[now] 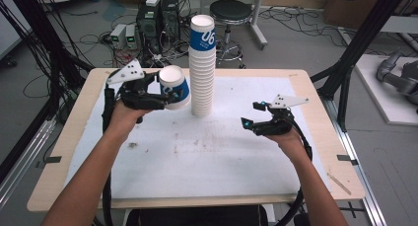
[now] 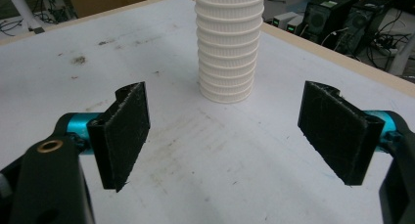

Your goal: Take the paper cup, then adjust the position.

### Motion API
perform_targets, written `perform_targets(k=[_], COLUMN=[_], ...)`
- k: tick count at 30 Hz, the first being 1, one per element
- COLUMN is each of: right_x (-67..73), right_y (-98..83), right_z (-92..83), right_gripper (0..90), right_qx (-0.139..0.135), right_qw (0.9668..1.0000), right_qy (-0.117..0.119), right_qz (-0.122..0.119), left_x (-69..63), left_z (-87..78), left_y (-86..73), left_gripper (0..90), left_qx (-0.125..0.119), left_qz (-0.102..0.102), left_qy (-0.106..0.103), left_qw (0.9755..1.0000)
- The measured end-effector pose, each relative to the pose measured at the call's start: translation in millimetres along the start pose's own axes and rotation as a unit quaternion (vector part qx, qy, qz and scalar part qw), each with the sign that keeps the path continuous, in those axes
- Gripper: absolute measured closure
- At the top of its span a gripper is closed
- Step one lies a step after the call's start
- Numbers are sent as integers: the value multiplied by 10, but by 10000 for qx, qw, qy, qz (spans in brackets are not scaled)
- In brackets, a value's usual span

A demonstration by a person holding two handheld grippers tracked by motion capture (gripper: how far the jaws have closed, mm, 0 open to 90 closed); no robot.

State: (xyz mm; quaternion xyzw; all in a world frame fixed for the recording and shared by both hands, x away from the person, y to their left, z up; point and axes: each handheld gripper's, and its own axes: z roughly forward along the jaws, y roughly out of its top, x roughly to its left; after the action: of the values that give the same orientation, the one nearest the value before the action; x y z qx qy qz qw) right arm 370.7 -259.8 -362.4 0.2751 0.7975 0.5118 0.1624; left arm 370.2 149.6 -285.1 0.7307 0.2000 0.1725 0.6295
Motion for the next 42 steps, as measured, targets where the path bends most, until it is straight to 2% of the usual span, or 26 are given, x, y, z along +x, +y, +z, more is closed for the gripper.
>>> perform_targets(k=[2, 6, 8, 12, 15, 17, 20, 23, 31, 34, 36, 42], right_x=[34, 105, 170, 238, 260, 286, 302, 326, 424, 473, 537, 604], right_y=[-47, -115, -144, -146, -139, -138, -141, -132, -114, -91, -55, 4], right_z=[-3, -9, -11, -24, -29, -15, 6, 30, 68, 97, 177, 307], right_gripper=[198, 198, 198, 198, 198, 198, 198, 198, 198, 198, 198, 198], right_qx=[-46, -132, -33, -47, -146, -184, -214, -273, -393, -461, -491, -518], right_qw=[10000, 9998, 9998, 9992, 9990, 9985, 9985, 9978, 9954, 9934, 9919, 9906], right_qy=[43, 122, 197, 365, 377, 494, 485, 597, 830, 1010, 1128, 1225], right_qz=[-63, -6, -47, -160, -176, -158, -141, -135, -267, -275, -317, -332], left_x=[-29, -105, -136, -193, -199, -199, -205, -212, -310, -359, -391, -445], left_z=[32, 99, 127, 178, 196, 217, 247, 267, 331, 359, 389, 475], left_y=[-66, -214, -281, -398, -431, -449, -462, -477, -489, -491, -497, -502], left_gripper=[274, 274, 274, 272, 271, 269, 268, 269, 270, 270, 270, 271], left_qx=[14, 88, 124, 128, 132, 133, 104, 113, 49, 39, 46, 95], left_qz=[-9, -23, -24, -43, -87, -113, -158, -162, -114, -67, -69, -50], left_qy=[-70, -193, -231, -291, -304, -306, -302, -329, -542, -666, -739, -882], left_qw=[10000, 9998, 9997, 9995, 9994, 9994, 9994, 9993, 9985, 9978, 9972, 9960])
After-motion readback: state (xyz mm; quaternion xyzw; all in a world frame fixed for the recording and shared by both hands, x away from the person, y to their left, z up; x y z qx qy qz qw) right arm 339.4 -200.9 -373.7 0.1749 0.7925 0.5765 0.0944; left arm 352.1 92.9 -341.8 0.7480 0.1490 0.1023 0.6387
